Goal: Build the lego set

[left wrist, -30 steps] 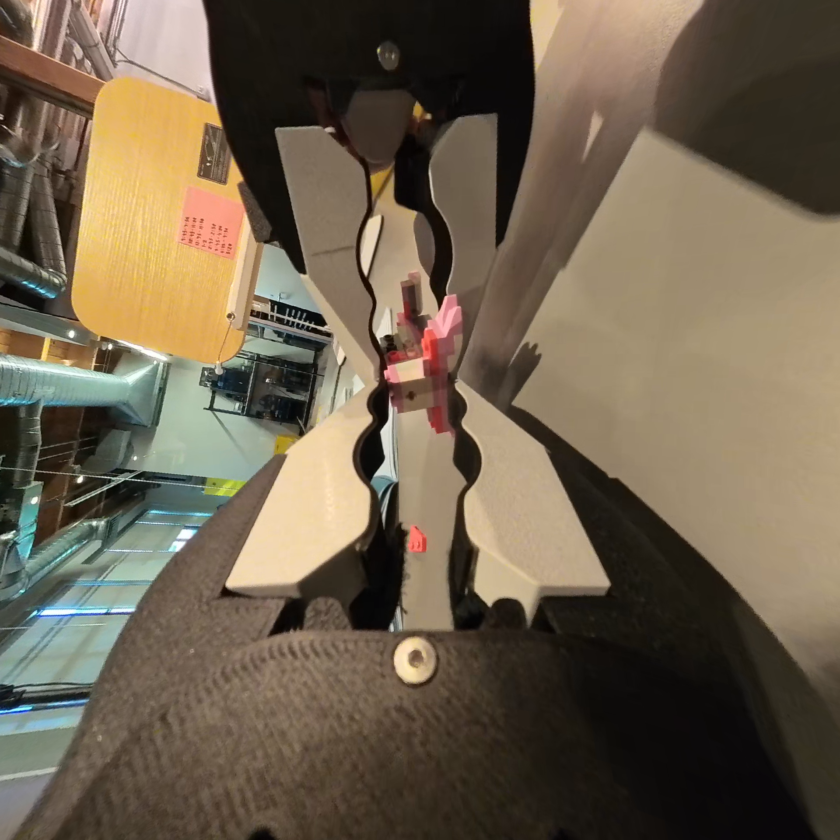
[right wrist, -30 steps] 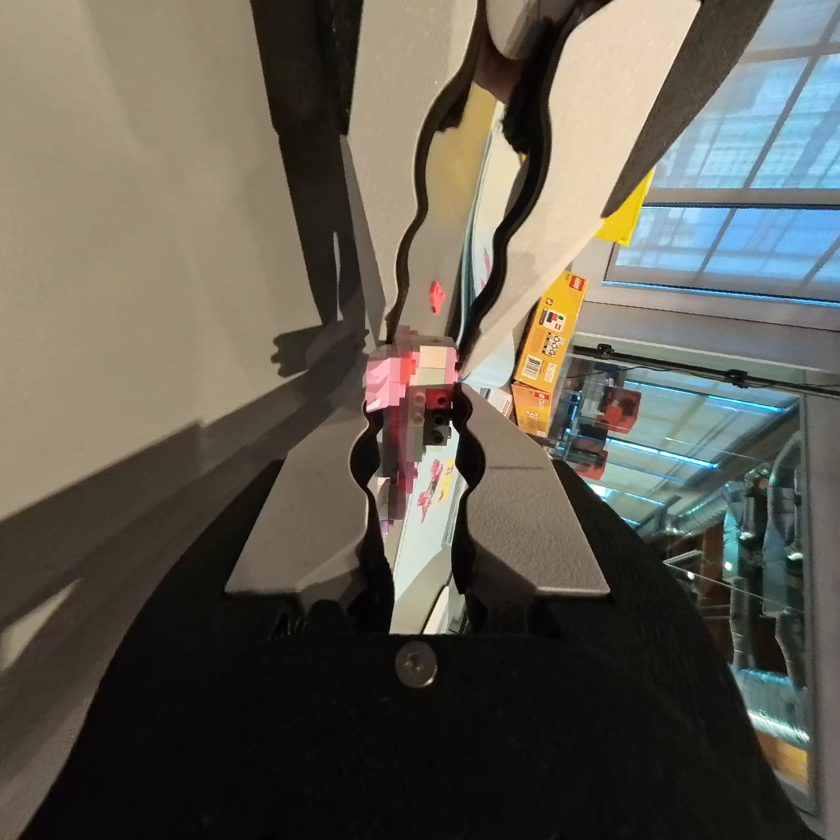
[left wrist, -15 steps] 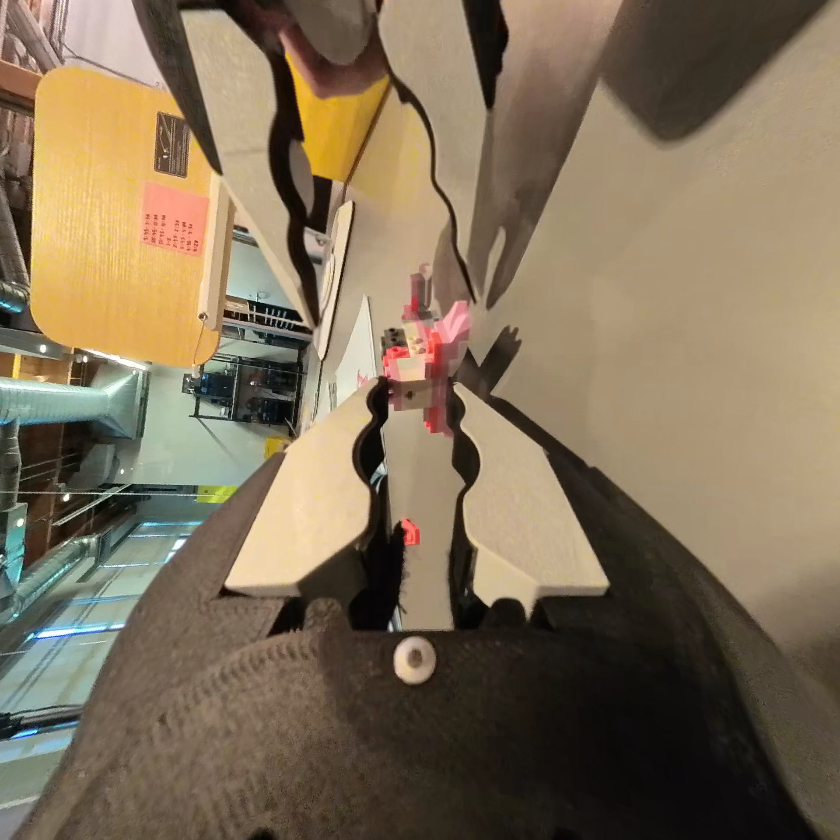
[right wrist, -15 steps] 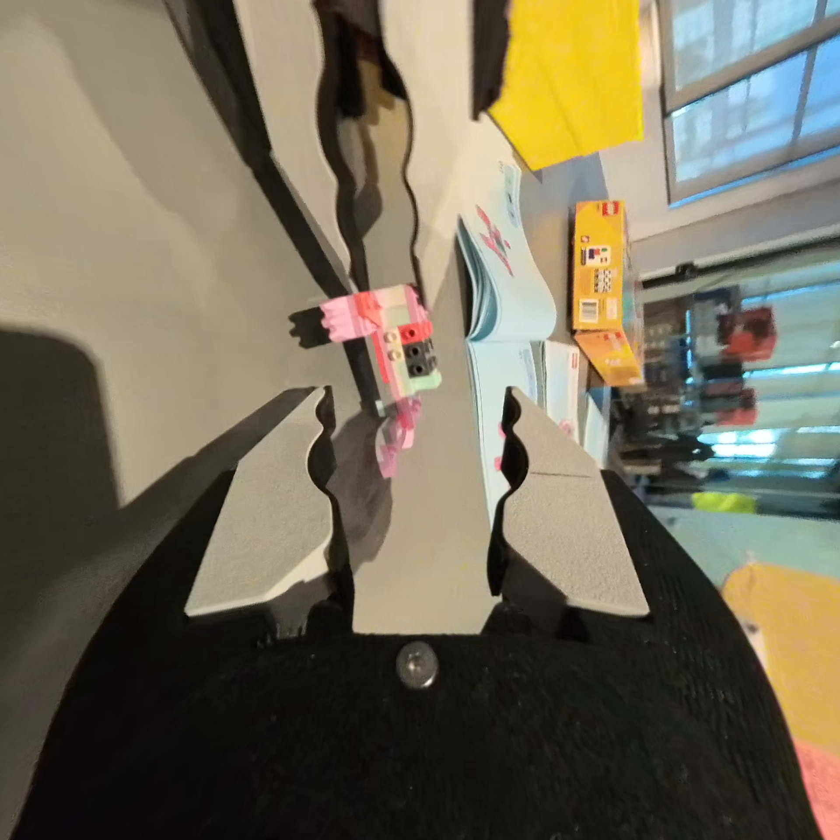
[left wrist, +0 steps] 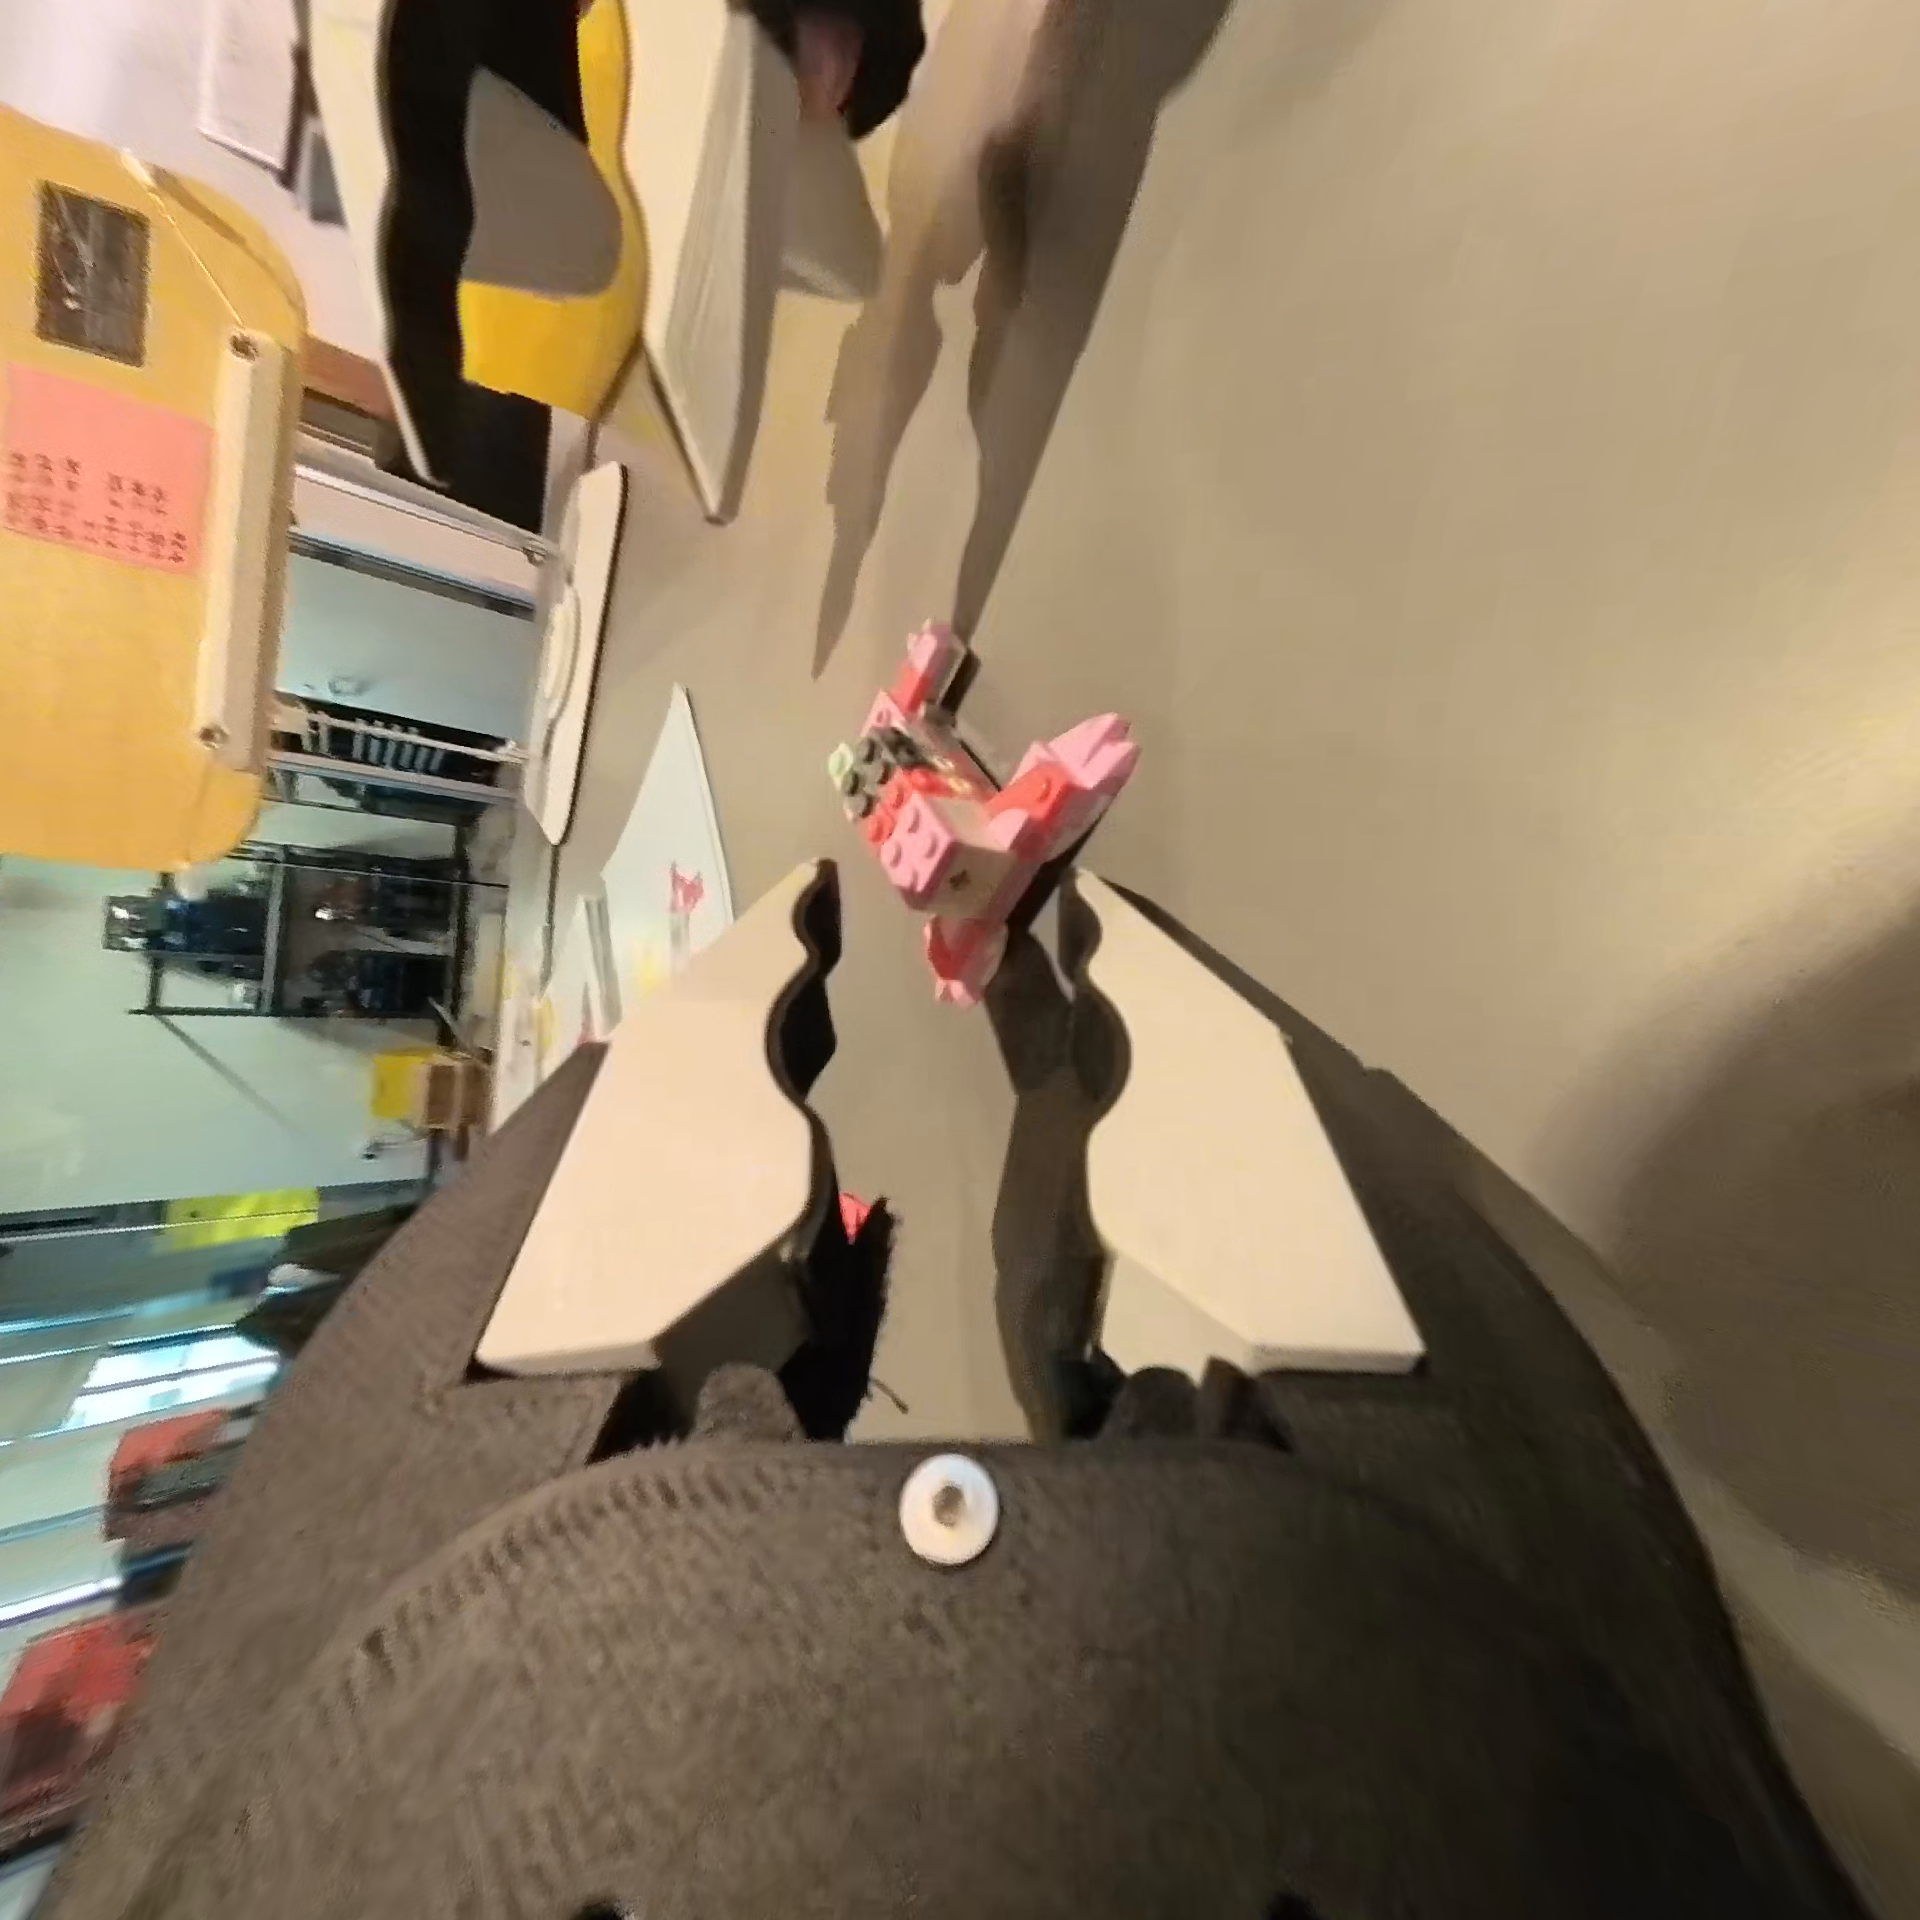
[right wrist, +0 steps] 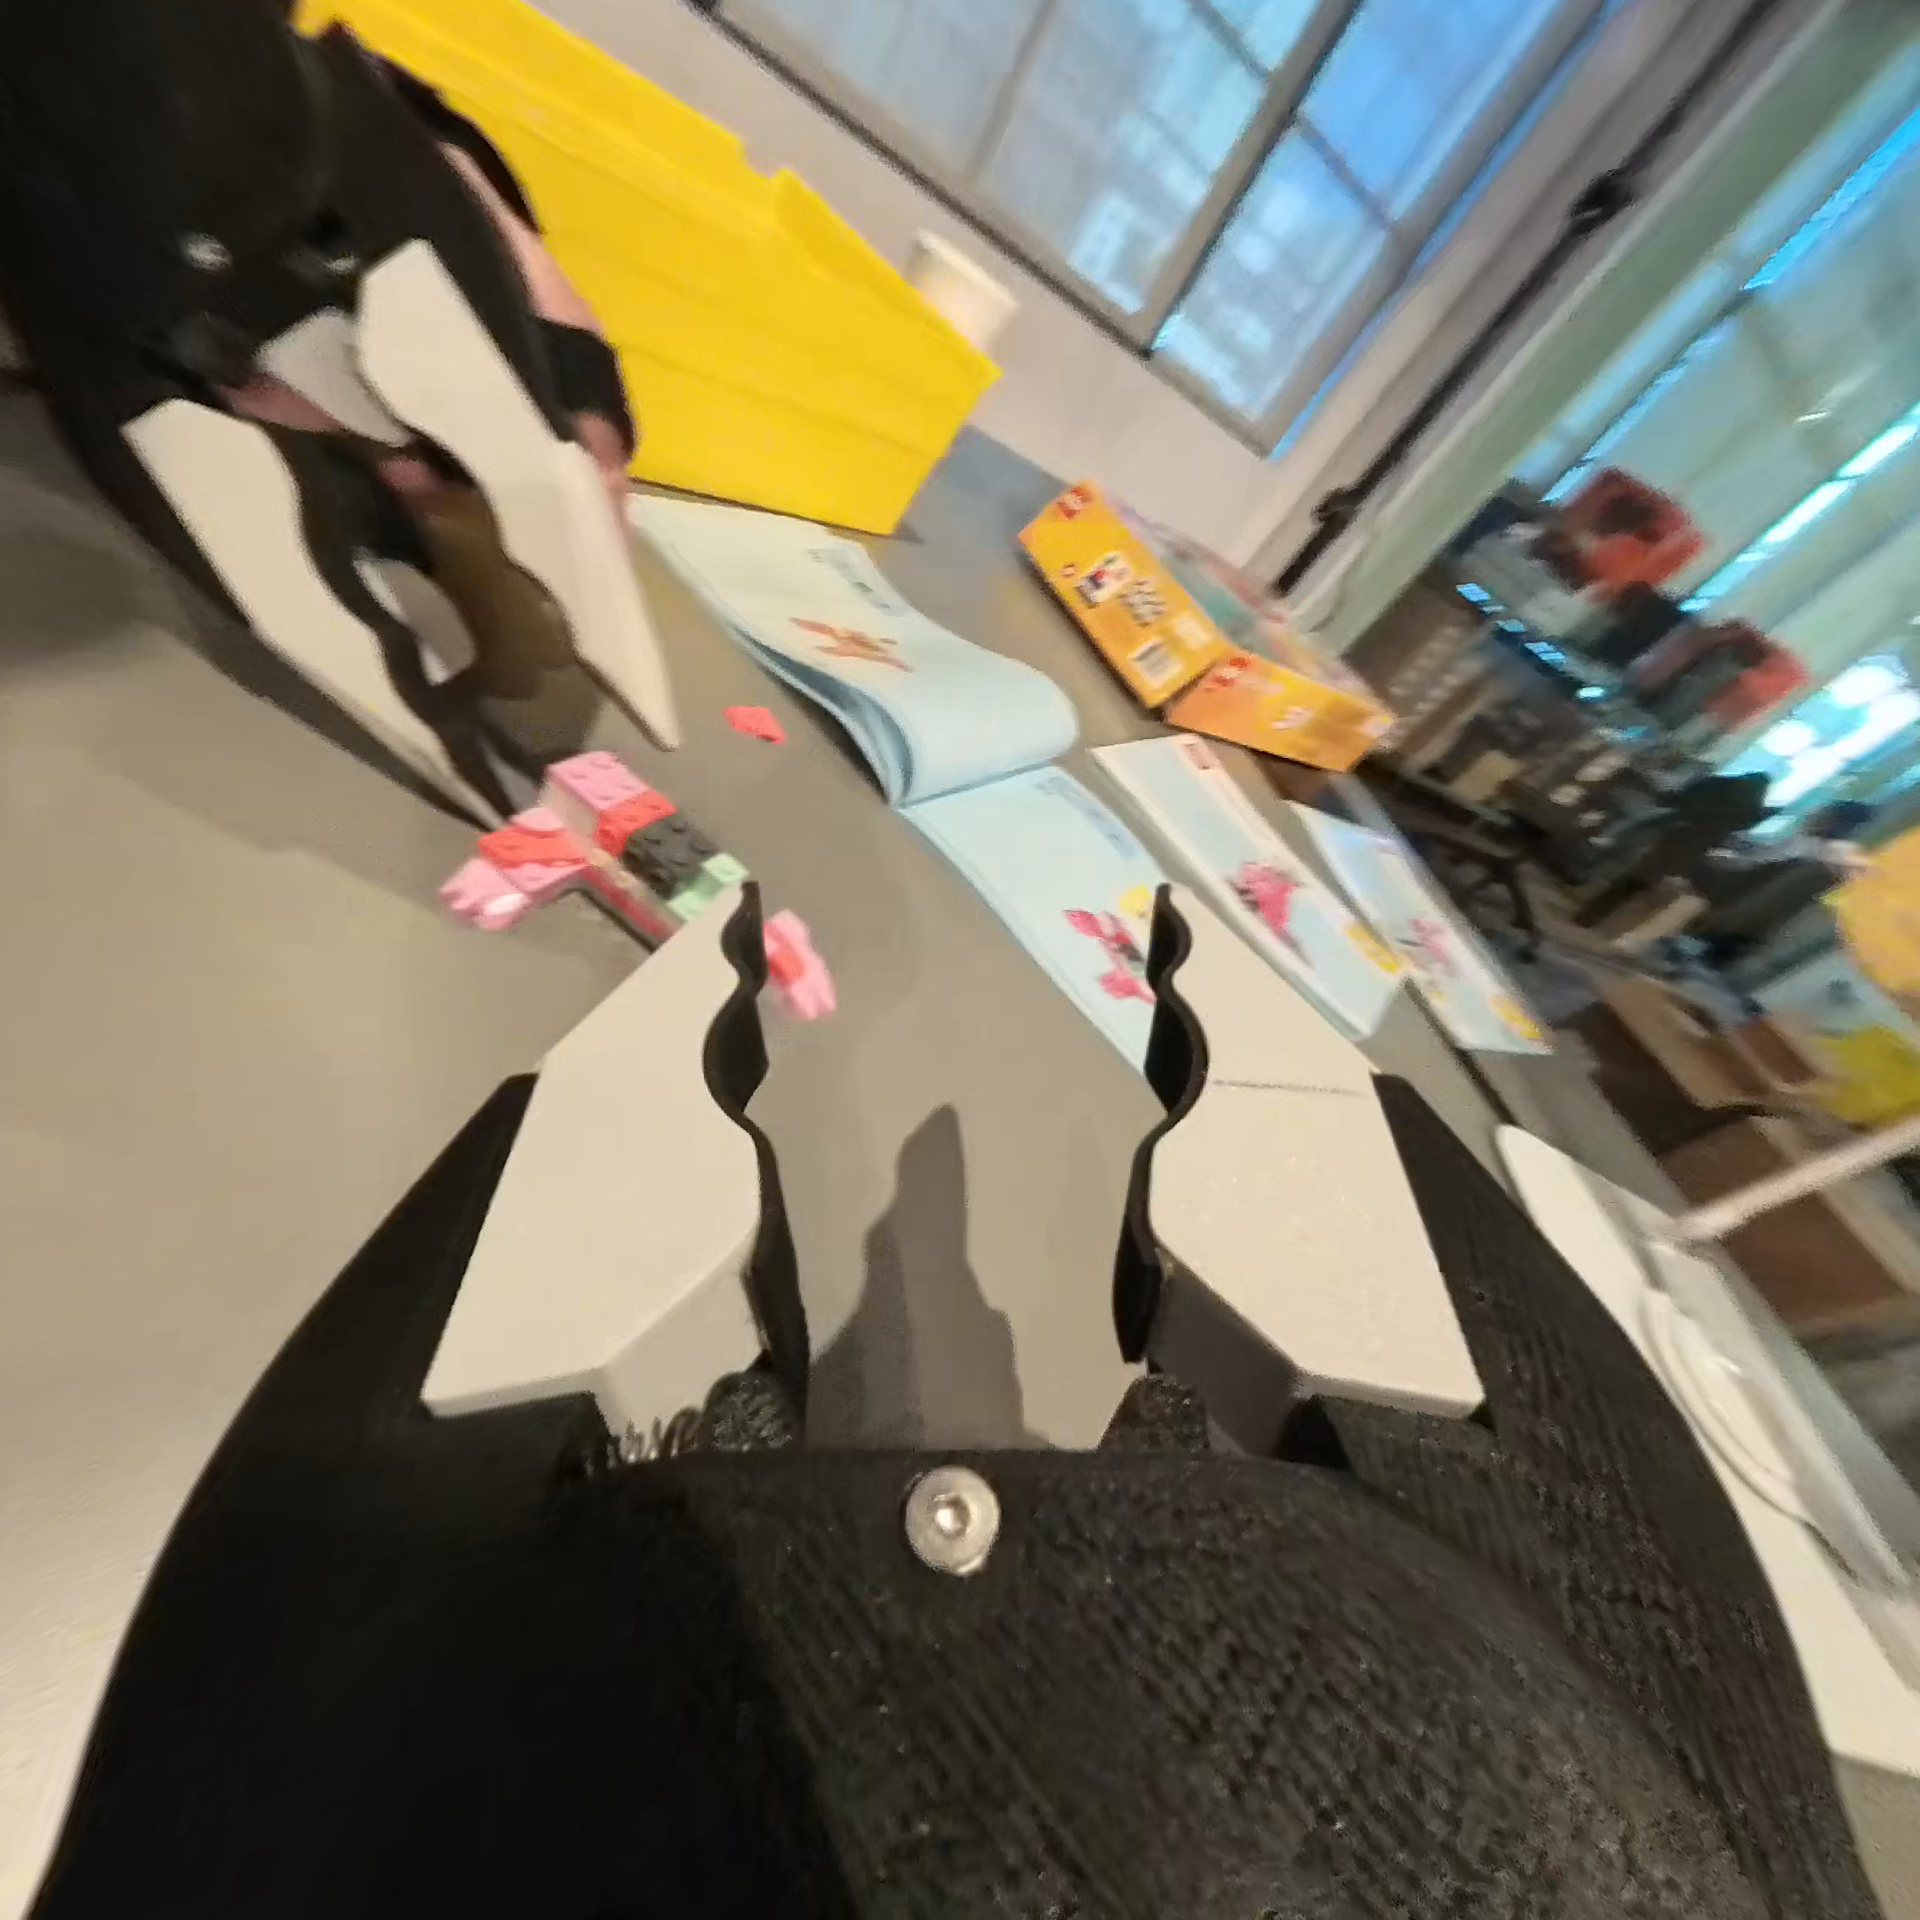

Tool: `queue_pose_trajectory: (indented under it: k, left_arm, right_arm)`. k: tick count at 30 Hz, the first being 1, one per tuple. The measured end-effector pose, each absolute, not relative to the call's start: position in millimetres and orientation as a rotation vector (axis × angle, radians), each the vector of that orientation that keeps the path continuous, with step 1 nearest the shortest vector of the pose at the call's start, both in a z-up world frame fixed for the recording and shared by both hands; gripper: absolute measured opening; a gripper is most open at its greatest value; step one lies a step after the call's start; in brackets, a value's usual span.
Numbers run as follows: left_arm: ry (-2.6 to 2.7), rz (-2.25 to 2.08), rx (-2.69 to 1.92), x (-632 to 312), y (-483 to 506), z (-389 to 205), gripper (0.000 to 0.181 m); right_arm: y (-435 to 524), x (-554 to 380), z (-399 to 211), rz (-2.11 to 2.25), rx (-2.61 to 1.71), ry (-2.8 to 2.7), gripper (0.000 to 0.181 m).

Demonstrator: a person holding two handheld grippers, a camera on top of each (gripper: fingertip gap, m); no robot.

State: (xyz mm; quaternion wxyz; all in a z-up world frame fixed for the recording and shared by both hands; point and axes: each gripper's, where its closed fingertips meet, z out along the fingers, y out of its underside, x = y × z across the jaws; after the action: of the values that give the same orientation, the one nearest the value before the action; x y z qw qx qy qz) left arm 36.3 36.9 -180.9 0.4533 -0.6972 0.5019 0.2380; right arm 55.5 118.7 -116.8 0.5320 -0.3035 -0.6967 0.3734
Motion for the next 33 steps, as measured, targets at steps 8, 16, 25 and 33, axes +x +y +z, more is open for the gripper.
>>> queue_pose_trajectory:
  k: [8, 16, 25, 33]
  left_arm:
    - [0.869, 0.213, -1.922, 39.3, 28.9, -167.7, 0.063]
    - [0.31, -0.064, -1.792, 26.0, 25.9, -88.9, 0.072]
    - [-0.07, -0.212, -1.455, -44.1, -29.2, 10.5, 0.072]
    - [-0.346, 0.209, -1.309, -145.8, -138.0, 58.2, 0.065]
  right_arm:
    - [109.8, 54.8, -116.9, 0.899, -0.685, -1.674, 0.072]
    - [149.5, 70.3, -81.2, 0.948, -0.753, -1.315, 0.061]
    - [187.8, 86.8, -70.7, 0.897, -0.858, -1.166, 0.055]
    - [241.6, 119.8, -63.4, 0.734, -0.968, -0.988, 0.048]
